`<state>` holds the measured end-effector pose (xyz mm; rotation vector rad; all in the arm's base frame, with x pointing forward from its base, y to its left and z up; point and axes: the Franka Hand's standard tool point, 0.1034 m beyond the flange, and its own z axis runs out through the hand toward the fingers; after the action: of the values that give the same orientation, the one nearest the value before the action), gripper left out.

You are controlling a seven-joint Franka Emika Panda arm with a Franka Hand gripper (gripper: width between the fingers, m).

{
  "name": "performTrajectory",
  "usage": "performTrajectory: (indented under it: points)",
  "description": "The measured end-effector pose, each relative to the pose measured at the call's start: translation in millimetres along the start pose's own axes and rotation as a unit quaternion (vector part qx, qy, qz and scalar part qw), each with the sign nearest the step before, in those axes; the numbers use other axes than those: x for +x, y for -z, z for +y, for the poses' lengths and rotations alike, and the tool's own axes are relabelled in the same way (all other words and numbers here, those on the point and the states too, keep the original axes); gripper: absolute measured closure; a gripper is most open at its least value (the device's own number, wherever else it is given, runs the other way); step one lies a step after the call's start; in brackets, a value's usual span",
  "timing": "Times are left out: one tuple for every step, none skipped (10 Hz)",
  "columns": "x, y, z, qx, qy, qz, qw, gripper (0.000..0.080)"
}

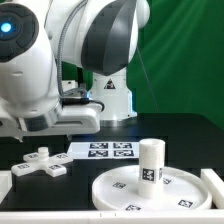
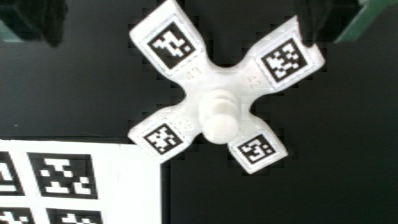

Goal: Assemble round table

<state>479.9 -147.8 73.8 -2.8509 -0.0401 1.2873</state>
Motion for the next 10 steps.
performTrajectory:
  points:
    - [-0.2, -0.5, 0.6, 0.001, 0.000, 0.000, 1.000, 0.0151]
    - [-0.6, -2.7, 1.4, 0.002, -0.001, -0.003, 1.000, 0.0151]
    - [-4.7, -16.7, 3.2, 0.010, -0.017, -0.027, 0.999, 0.0151]
    - [-6.6, -27.7, 1.8, 0.014, -0.032, -0.051, 0.998, 0.0151]
    - [-5.8, -28.8, 1.0, 0.013, -0.031, -0.053, 0.998, 0.0151]
    - [-5.6, -28.3, 1.7, 0.013, -0.032, -0.051, 0.998, 0.0151]
    - [-5.7, -28.6, 1.9, 0.014, -0.032, -0.052, 0.998, 0.0151]
    - [-5.7, -28.7, 2.0, 0.014, -0.032, -0.052, 0.998, 0.0151]
    - [-5.8, -29.8, 2.9, 0.014, -0.033, -0.053, 0.998, 0.0151]
    - [-8.5, -40.5, 7.2, 0.022, -0.040, -0.073, 0.996, 0.0151]
